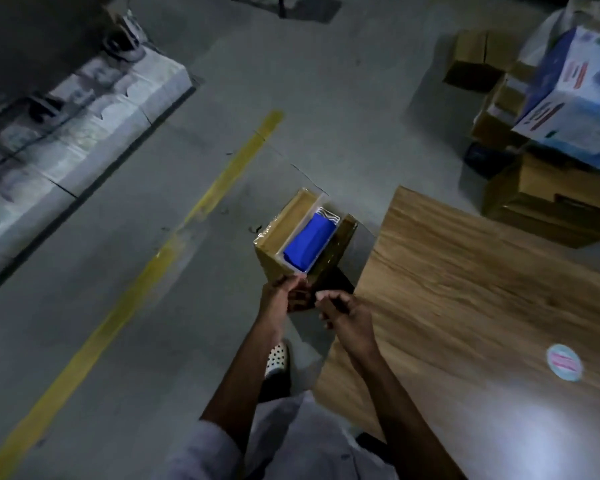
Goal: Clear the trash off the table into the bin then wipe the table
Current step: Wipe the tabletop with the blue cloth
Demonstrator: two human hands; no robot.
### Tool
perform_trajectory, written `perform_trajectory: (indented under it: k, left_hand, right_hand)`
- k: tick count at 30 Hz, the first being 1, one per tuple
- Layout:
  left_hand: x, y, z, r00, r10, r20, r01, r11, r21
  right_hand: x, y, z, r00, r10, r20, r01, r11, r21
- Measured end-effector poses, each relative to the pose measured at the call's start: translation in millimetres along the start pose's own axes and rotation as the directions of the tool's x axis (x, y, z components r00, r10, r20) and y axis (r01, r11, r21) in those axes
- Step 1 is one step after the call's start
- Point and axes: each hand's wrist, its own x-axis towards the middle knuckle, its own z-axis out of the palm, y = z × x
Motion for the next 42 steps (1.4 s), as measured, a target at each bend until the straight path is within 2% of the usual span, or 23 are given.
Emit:
perform_trajectory:
  k: [5,9,12,15,17,19,20,22,25,28,30,32,34,36,38,39,41,42]
  left_hand:
    - [78.5,17.5,-24.7,0.994,-0.098,0.042,0.091,0.985,0.148]
    - [141.3,11.3,-38.6,0.986,-0.167,-0.005,0.165,0.97,0.179]
    - [171.4,-2.2,-51.3,0.974,-0.217,-0.057,0.224,0.956,0.191]
    - [190.5,-13.1,-63.4,0.965,-0.258,-0.045,0.261,0.94,0.218]
    - [198.2,-16.9,-71.1,0.953,-0.3,-0.032,0.3,0.931,0.206]
    - [203.0,-17.3,-76.2,0.943,-0.33,-0.034,0.331,0.928,0.172]
    - [204.8,-16.8,-77.2,0.939,-0.341,-0.044,0.343,0.923,0.172]
    - [206.8,-15.2,-77.6,0.937,-0.346,-0.052,0.349,0.92,0.176]
    - [206.6,-9.0,-70.3,0.94,-0.34,-0.034,0.341,0.927,0.153]
    - [202.7,-1.7,-54.4,0.956,-0.292,-0.019,0.291,0.94,0.18]
    - [200.8,1.5,-40.8,0.964,-0.262,-0.05,0.267,0.948,0.176]
    - [195.4,5.2,-30.4,0.963,-0.261,-0.062,0.267,0.958,0.107]
    - [182.8,8.1,-24.9,0.932,-0.36,-0.035,0.355,0.93,-0.1]
    - [162.4,2.9,-23.0,0.875,-0.465,0.132,0.482,0.816,-0.318]
    - [133.1,-5.3,-18.5,0.813,-0.469,0.345,0.579,0.709,-0.402]
    - [115.2,-8.1,-14.1,0.794,-0.424,0.435,0.594,0.695,-0.406]
    - [71.3,-5.4,-1.8,0.794,-0.327,0.513,0.562,0.717,-0.412]
    - [51.3,-1.8,4.9,0.814,-0.285,0.507,0.525,0.733,-0.431]
  right_hand:
    - [79.7,3.9,55.1,0.995,0.091,-0.043,-0.096,0.986,-0.135]
    - [170.0,27.1,84.9,0.987,0.11,-0.119,-0.147,0.918,-0.368]
    - [230.5,46.8,107.8,0.99,0.068,-0.123,-0.128,0.8,-0.586]
    - [270.0,79.2,131.3,0.994,0.112,-0.015,-0.077,0.572,-0.817]
    - [284.2,96.3,144.7,0.982,0.19,-0.018,-0.1,0.433,-0.896]
    - [294.6,105.0,152.6,0.98,0.193,-0.044,-0.107,0.329,-0.938]
    - [299.0,107.0,154.1,0.983,0.18,-0.045,-0.099,0.302,-0.948]
    - [306.8,105.1,152.1,0.991,0.112,-0.07,-0.106,0.364,-0.925]
    - [309.0,93.2,138.2,0.976,0.009,-0.218,-0.189,0.529,-0.827]
    - [290.3,58.2,110.6,0.914,0.009,-0.405,-0.28,0.738,-0.615]
    - [265.0,32.5,89.4,0.868,0.089,-0.488,-0.299,0.879,-0.371]
    - [229.5,5.7,73.2,0.869,0.169,-0.465,-0.172,0.984,0.035]
    - [182.8,-25.5,60.1,0.906,0.159,-0.392,0.023,0.907,0.42]
    - [133.6,-48.9,44.6,0.948,0.103,-0.3,0.117,0.765,0.634]
    - [83.9,-62.5,26.3,0.975,0.037,-0.218,0.141,0.655,0.742]
    - [60.1,-64.8,16.3,0.982,0.005,-0.187,0.143,0.625,0.768]
    - [18.5,-61.2,-3.3,0.988,-0.023,-0.156,0.135,0.635,0.761]
    - [-0.8,-55.7,-14.0,0.986,-0.021,-0.165,0.137,0.669,0.731]
